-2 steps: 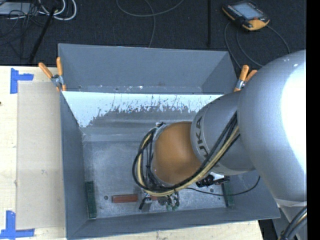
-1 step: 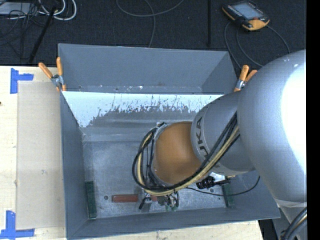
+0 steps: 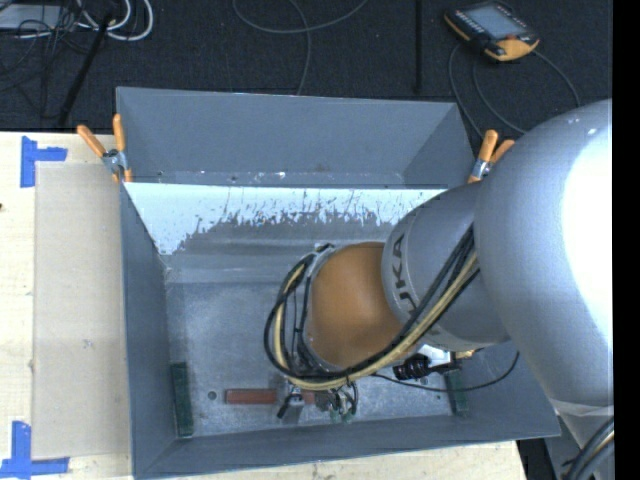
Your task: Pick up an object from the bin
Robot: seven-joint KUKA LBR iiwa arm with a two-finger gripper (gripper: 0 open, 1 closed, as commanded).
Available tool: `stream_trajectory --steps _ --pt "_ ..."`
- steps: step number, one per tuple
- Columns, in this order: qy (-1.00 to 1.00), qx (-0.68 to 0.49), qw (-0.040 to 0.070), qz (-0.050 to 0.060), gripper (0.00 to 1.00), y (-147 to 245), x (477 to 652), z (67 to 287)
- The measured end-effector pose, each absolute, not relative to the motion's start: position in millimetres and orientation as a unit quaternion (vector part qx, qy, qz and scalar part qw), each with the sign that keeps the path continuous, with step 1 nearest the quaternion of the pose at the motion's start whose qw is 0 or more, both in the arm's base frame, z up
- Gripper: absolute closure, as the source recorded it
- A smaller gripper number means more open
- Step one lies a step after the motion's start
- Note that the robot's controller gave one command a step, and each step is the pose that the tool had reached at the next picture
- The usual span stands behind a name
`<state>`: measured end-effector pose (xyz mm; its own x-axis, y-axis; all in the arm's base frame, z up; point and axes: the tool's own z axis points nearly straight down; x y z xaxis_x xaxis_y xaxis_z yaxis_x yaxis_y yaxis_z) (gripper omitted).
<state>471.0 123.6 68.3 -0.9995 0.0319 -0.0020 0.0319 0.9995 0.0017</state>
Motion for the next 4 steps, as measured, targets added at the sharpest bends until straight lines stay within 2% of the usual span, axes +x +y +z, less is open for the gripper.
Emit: stream_trajectory --steps 1,3,4 --pt "1.000 0.015 -0.002 0.000 1.00 123 469.7 74" --pt "1.000 0.014 0.000 0.000 1.00 123 470.5 97" --pt "1.000 0.014 0.000 0.000 1.00 123 470.3 102"
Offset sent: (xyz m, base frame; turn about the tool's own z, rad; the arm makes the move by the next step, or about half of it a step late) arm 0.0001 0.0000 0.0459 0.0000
